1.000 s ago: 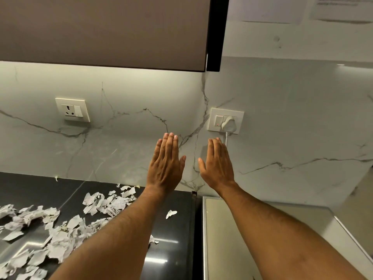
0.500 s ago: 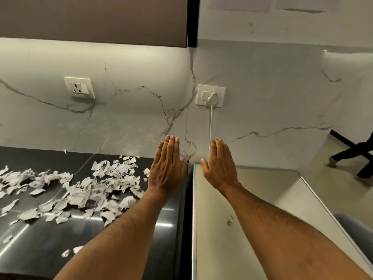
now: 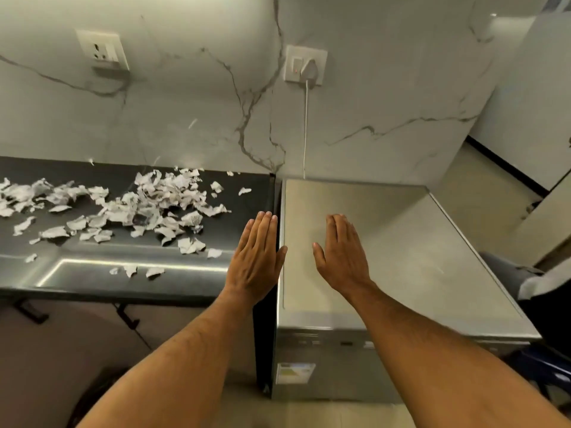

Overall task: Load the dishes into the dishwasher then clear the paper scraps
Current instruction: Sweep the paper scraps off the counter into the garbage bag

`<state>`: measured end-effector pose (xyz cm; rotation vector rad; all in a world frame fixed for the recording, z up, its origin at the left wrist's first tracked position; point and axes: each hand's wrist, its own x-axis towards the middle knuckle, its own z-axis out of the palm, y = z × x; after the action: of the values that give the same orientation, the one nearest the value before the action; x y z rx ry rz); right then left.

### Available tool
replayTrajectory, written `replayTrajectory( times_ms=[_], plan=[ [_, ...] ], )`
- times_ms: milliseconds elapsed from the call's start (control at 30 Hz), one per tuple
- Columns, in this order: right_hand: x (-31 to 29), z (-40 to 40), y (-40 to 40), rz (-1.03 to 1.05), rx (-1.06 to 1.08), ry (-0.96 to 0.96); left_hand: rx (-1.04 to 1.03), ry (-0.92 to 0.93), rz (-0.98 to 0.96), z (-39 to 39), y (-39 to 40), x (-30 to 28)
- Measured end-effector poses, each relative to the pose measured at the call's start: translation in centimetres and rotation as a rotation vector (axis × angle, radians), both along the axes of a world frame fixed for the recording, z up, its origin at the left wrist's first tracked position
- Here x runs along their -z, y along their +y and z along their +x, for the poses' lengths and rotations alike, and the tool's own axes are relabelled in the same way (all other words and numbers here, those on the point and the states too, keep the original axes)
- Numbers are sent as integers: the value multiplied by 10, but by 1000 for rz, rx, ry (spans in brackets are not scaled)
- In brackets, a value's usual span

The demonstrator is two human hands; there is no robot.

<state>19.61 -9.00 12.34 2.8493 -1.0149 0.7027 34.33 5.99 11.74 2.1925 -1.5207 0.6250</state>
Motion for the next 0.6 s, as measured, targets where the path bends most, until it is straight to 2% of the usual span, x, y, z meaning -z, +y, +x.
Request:
replayTrajectory(
  times_ms=[267,433,600],
  plan=[
    [75,-77,32,81,19,149,78,67,187,-60,41,91],
    [113,-108,36,59,2,165,128,61,207,-89,50,135],
    [132,-125,33,-51,-50,120,64,103,154,-107,48,153]
  ],
)
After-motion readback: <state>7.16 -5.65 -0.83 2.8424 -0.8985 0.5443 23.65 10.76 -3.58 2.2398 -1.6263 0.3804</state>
